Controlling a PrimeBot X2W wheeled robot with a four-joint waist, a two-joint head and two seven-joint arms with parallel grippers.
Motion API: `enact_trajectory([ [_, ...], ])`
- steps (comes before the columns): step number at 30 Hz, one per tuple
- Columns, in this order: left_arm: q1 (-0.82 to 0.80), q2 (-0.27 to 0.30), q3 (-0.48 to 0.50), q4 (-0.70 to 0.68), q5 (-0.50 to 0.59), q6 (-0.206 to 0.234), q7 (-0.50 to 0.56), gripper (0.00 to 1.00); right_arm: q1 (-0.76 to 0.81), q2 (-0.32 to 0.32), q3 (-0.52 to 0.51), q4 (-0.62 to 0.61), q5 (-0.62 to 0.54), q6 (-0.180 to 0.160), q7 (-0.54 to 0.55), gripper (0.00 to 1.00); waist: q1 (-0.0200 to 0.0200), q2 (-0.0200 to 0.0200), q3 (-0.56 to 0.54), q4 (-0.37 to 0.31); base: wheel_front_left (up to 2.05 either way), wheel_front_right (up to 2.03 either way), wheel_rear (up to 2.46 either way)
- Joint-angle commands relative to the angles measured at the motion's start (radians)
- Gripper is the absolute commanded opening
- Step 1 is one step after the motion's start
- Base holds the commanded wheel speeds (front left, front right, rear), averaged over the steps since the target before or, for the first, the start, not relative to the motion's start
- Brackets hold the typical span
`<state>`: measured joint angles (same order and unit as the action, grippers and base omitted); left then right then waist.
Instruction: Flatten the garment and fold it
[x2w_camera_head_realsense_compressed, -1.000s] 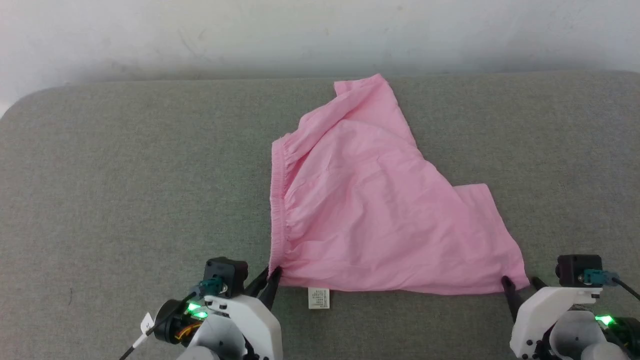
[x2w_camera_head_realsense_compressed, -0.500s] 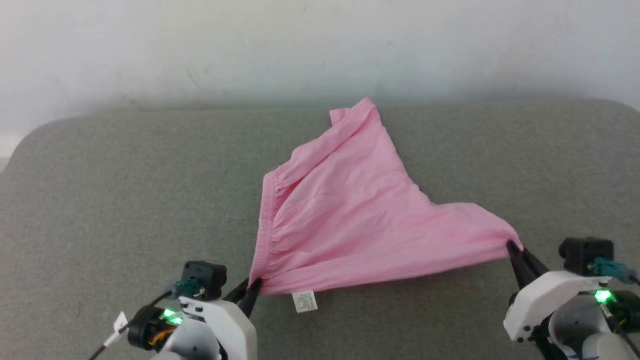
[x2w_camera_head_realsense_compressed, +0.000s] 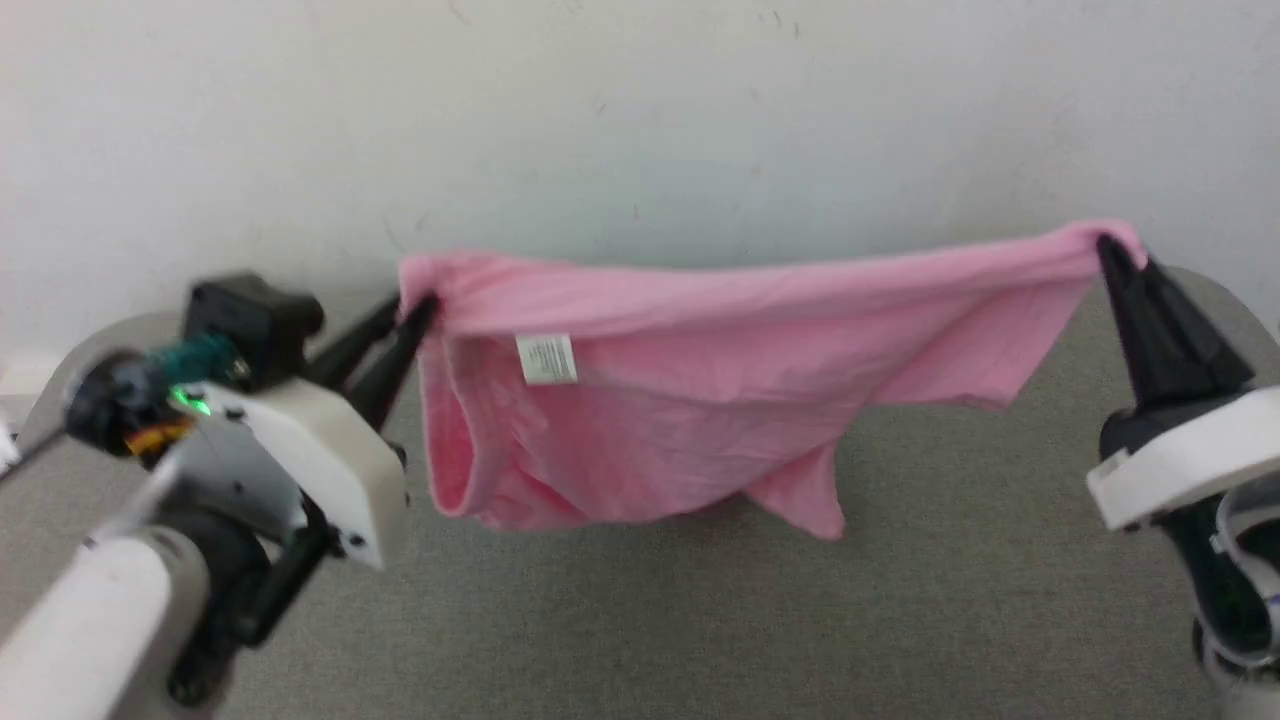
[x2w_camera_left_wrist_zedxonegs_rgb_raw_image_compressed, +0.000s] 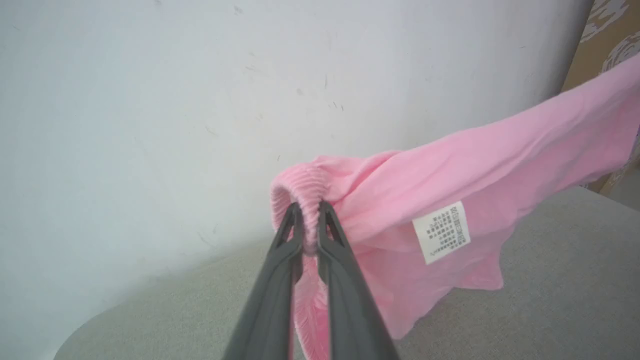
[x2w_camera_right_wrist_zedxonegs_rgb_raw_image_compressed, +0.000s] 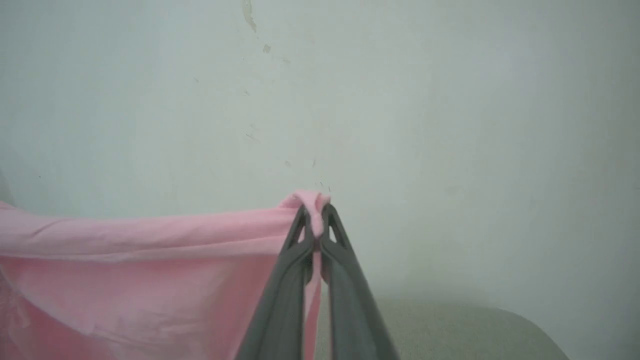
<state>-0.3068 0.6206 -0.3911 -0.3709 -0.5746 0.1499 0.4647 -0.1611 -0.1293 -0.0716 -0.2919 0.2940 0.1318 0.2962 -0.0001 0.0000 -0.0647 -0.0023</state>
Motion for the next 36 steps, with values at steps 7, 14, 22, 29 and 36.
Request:
enact_trajectory([
  [7,-0.225,0.029,0.069,-0.06,-0.03,-0.026,0.069,0.0,-0.205,-0.078,0.01,-0.071,-0.019,-0.001,0.076,0.0,0.0001,0.0,0.012,-0.008,0.0,0.0,0.0],
  [14,-0.369,0.016,0.078,0.0,-0.066,-0.058,0.105,0.0,-0.399,-0.134,0.021,-0.014,0.0,-0.001,0.13,0.0,0.0001,0.0,0.087,-0.019,0.0,0.0,0.0],
  [22,-0.557,-0.031,0.052,0.192,-0.07,-0.117,0.096,0.0,-0.7,-0.234,0.094,0.227,-0.002,-0.001,0.075,0.0,0.0001,0.0,0.283,-0.052,0.0,0.0,0.0],
  [29,-0.806,-0.095,0.043,0.469,-0.025,-0.174,0.001,0.0,-1.007,-0.218,0.206,0.512,-0.049,-0.001,-0.049,0.0,0.0001,0.0,0.467,-0.103,0.0,0.0,0.0],
  [36,-1.041,-0.162,0.038,0.713,0.05,-0.202,-0.179,0.0,-1.225,-0.159,0.227,0.768,-0.136,-0.001,-0.224,0.0,0.0001,0.0,0.572,-0.13,0.0,0.0,0.0],
])
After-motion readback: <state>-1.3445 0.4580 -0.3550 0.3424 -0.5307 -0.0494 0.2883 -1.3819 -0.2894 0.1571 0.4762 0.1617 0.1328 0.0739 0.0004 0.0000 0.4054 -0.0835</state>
